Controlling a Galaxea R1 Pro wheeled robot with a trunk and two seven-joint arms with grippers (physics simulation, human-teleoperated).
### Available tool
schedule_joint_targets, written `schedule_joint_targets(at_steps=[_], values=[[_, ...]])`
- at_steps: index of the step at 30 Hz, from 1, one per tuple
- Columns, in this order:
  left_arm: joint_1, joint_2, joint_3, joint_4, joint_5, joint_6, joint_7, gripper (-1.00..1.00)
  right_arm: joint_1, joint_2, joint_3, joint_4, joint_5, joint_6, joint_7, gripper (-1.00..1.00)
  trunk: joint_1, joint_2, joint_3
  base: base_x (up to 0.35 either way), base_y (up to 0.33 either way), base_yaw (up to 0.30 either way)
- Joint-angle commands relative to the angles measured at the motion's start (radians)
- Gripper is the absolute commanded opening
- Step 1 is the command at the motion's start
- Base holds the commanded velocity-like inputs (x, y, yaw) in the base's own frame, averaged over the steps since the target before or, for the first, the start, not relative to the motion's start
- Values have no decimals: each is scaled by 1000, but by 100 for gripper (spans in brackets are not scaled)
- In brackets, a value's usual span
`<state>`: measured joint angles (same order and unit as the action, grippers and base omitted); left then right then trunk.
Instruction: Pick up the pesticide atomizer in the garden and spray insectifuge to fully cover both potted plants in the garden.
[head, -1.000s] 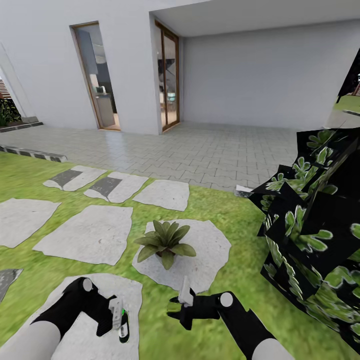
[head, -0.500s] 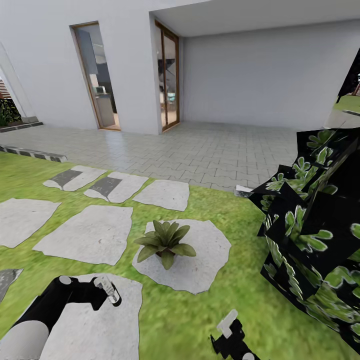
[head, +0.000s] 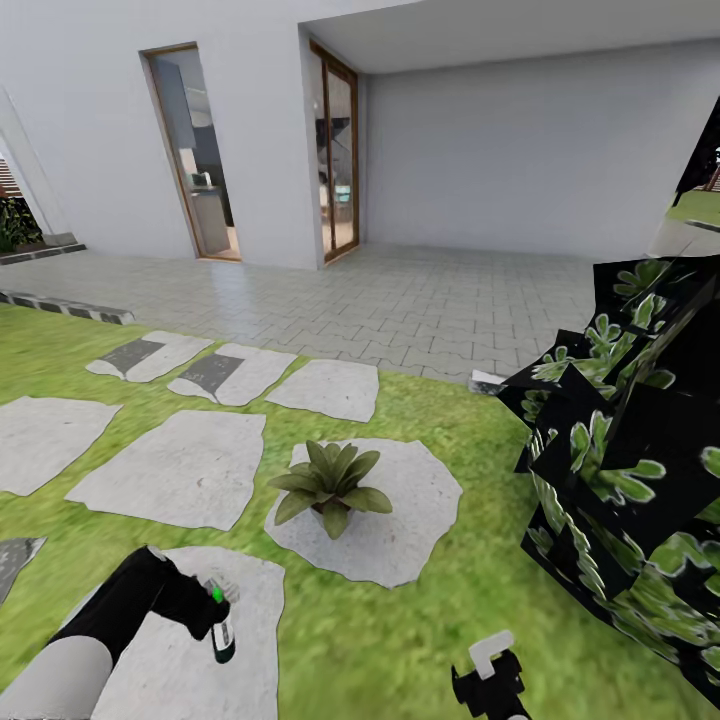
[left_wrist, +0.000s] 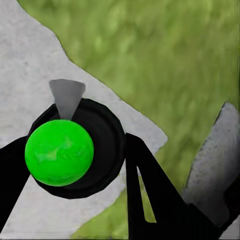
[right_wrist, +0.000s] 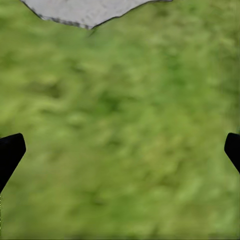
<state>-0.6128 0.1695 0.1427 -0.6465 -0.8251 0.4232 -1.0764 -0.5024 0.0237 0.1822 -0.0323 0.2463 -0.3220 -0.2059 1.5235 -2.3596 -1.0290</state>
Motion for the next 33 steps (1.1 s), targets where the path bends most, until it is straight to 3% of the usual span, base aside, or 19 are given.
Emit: schedule_joint_targets(at_steps=[1,5,9,16,21,22,24,33], values=[[-4,6,-5,-11,-6,124,-10,-100,-1,1,7,2,-41,0,-9,100,0,0,-1,0,0,0],[-3,0,-8,-34,-8,177,-11,-100,-1,-1,6,3,-175,1,-8,100,0,0,-1,52,0,0],[1,-1,-10,-46,-9,186,-11,-100,-1,-13,7,3,-240,2,-6,100,0,0,-1,266,0,0],[9,-1,-11,-48,-8,187,-11,-100,0,-13,9,3,-255,3,-4,100,0,0,-1,322,-45,0],[11,0,-9,-50,-8,186,-10,-100,55,-3,11,3,-257,-2,-3,100,0,0,-1,235,-178,0],[10,3,3,-55,-6,238,-6,-100,81,9,72,0,-250,-31,80,100,0,0,-1,0,0,0],[8,2,2,-55,-9,238,-5,-100,81,9,73,-3,-250,-32,142,100,0,0,-1,0,0,0],[4,8,5,-55,-13,242,-6,-100,81,0,71,-2,-255,-29,172,100,0,0,-1,49,0,0]])
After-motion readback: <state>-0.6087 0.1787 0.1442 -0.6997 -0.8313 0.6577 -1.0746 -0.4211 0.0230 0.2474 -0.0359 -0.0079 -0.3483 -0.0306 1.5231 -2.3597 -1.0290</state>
